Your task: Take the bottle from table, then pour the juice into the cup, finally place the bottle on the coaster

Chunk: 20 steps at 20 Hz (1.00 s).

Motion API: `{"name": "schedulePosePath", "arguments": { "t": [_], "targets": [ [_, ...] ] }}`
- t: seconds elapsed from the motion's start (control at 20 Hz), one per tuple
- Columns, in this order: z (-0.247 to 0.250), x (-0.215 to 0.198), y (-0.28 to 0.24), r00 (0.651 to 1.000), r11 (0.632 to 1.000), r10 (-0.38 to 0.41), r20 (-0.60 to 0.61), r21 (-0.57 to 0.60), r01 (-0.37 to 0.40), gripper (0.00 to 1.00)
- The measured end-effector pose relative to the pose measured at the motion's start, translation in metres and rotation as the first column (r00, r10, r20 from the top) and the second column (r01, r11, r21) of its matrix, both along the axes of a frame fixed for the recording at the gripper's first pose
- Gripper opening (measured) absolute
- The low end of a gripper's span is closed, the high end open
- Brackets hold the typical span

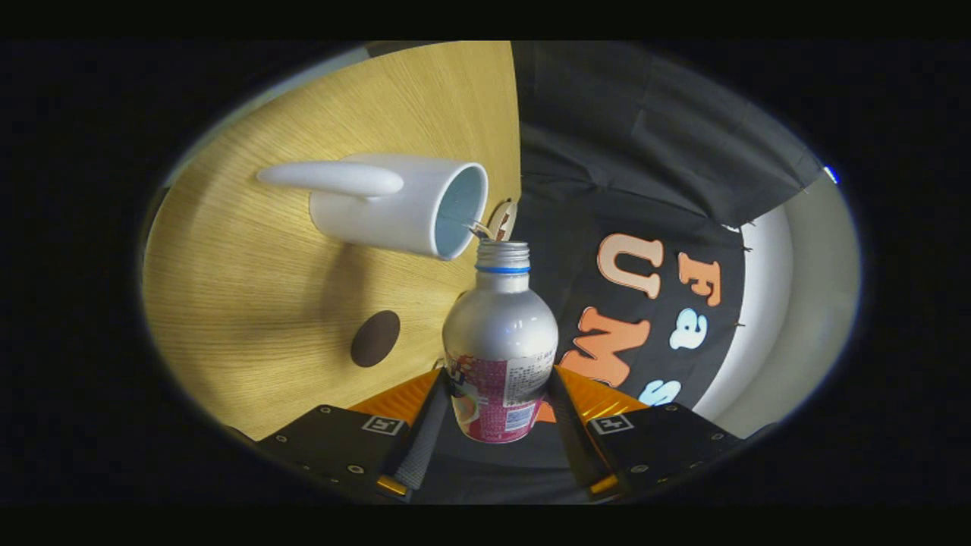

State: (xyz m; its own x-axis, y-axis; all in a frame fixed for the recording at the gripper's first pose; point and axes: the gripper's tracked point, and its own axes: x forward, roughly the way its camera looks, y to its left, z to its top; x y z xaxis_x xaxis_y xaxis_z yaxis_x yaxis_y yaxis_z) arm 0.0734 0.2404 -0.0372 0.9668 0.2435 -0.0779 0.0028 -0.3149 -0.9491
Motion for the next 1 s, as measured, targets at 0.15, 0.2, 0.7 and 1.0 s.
{"name": "schedulePosePath", "arguments": {
  "t": [0.15,0.2,0.7,1.0],
  "targets": [
    [-0.001,-0.001,0.003,1.000,1.000,0.006,-0.002,-0.010,-0.006,0.73],
    [-0.002,-0.001,0.004,1.000,1.000,0.007,-0.003,-0.010,-0.007,0.73],
    [-0.007,-0.006,0.011,1.000,0.999,0.018,-0.009,-0.044,-0.019,0.73],
    [-0.004,-0.003,0.009,1.000,0.996,0.011,-0.004,-0.085,-0.011,0.73]
  ]
}}
